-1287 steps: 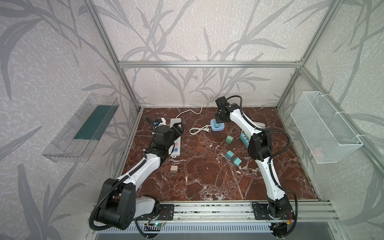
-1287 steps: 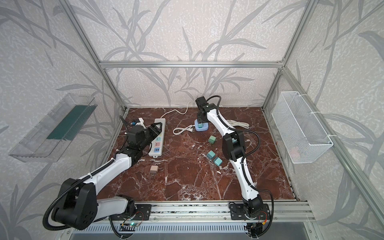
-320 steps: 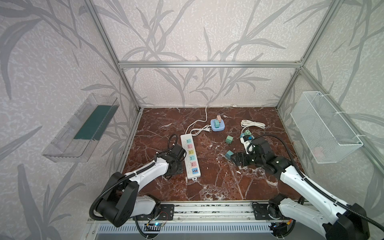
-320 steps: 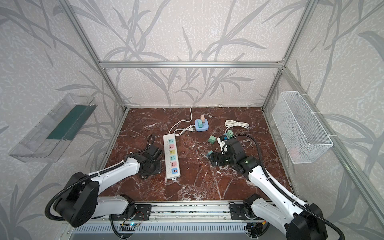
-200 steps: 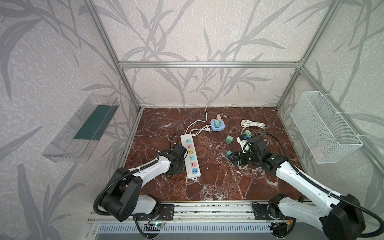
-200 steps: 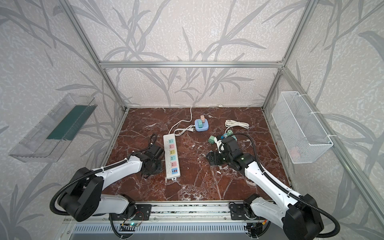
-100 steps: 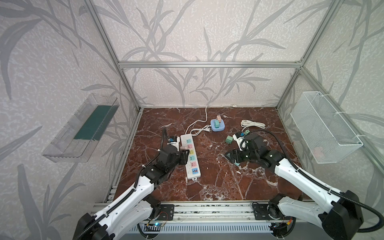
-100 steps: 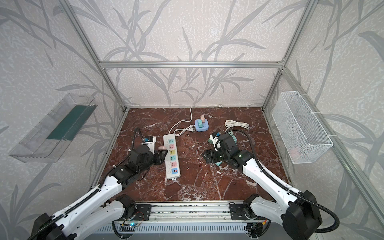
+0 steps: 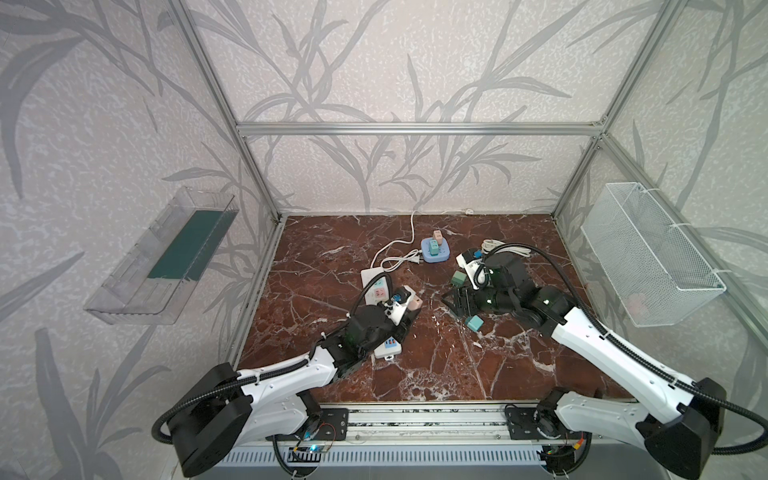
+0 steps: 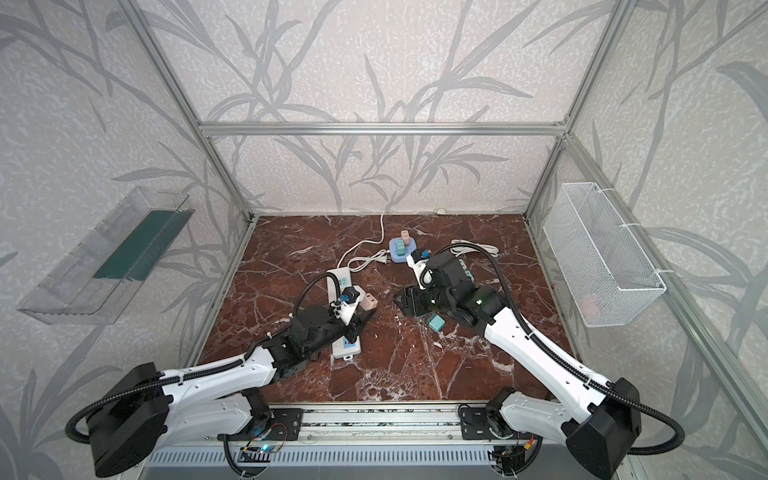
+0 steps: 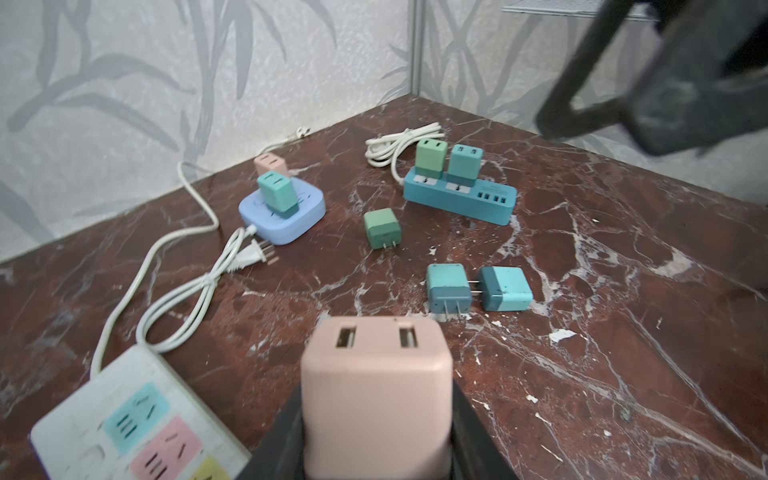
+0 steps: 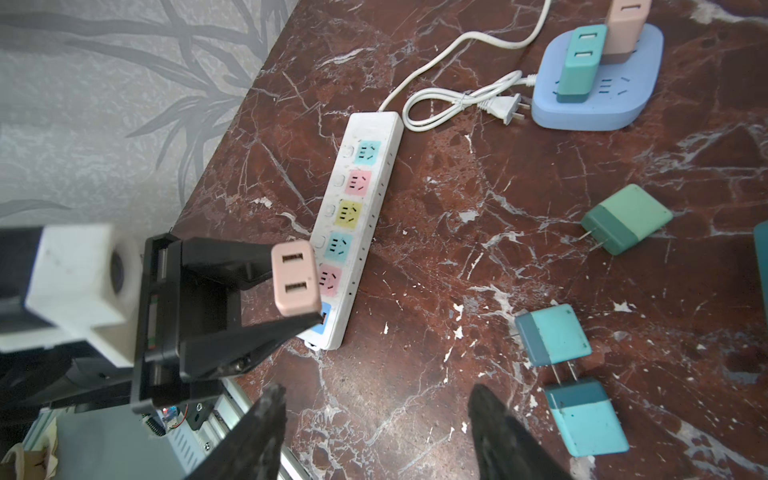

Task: Insert the plug
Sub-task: 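Close the right gripper on the pink adapter held by the left gripper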

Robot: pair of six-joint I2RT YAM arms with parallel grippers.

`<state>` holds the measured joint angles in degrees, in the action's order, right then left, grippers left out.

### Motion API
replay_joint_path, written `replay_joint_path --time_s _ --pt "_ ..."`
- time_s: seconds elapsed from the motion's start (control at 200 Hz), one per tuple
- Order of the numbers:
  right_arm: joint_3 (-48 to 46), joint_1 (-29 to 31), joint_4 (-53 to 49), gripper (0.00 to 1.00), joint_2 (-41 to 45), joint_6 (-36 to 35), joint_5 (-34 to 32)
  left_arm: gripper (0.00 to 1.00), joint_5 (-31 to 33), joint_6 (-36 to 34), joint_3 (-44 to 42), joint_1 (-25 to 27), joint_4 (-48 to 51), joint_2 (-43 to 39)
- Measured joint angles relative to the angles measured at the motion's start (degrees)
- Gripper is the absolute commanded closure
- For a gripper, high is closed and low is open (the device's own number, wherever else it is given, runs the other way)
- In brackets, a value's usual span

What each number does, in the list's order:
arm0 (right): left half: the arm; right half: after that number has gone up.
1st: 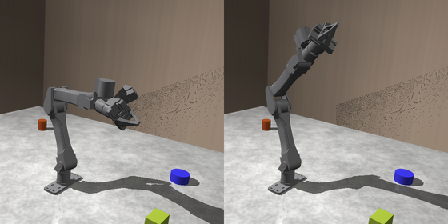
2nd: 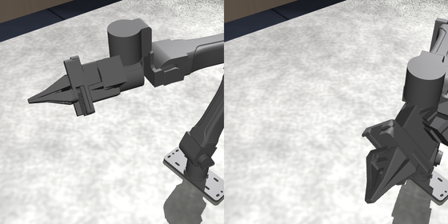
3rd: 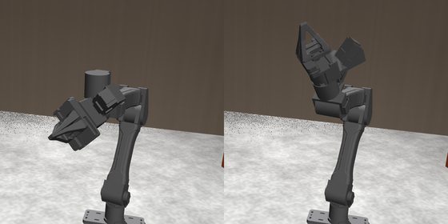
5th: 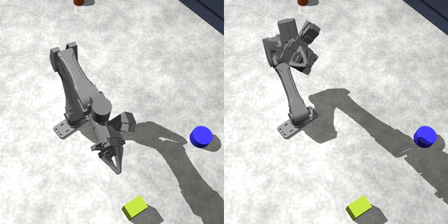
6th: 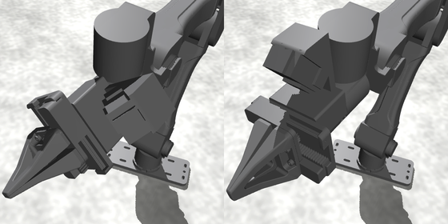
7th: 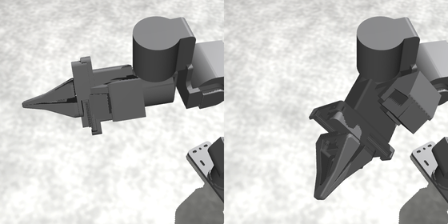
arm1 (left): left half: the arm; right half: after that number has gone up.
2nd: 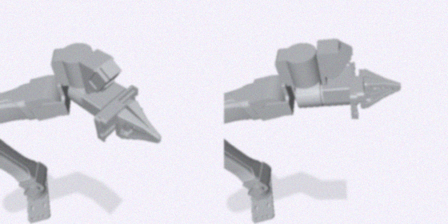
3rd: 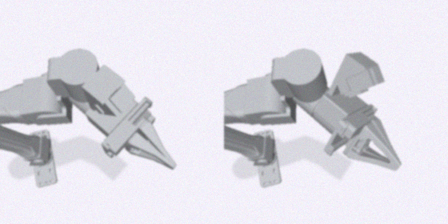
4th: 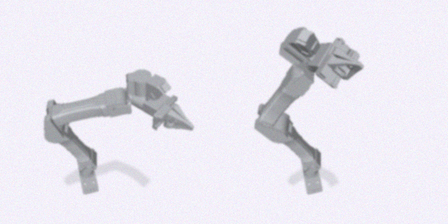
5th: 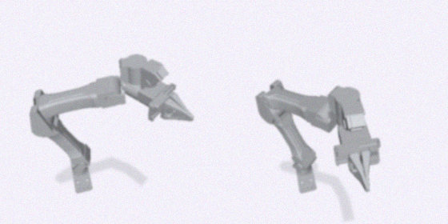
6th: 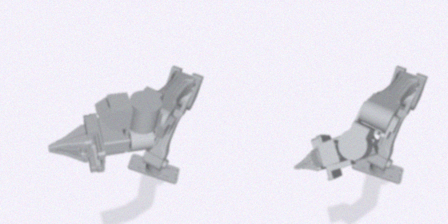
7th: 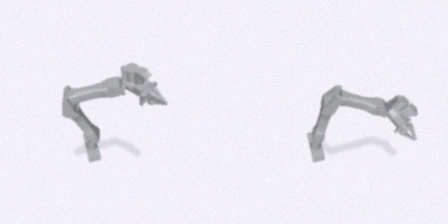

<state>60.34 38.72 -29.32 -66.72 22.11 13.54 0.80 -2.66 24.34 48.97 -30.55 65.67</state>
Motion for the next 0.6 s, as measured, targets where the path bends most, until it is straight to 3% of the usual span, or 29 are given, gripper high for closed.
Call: replay_joint_path --time_s 0.195,0.6 --pt "1.51 1.81 0.09 0.54 -2.80 0.37 2.47 0.84 -0.02 -3.87 -0.04 1.42 -2.25 0.46" --pt "3.87 4.90 2.36 0.63 -11.19 0.48 8.20 0.84 -0.39 -4.26 -1.20 1.99 -2.51 0.85"
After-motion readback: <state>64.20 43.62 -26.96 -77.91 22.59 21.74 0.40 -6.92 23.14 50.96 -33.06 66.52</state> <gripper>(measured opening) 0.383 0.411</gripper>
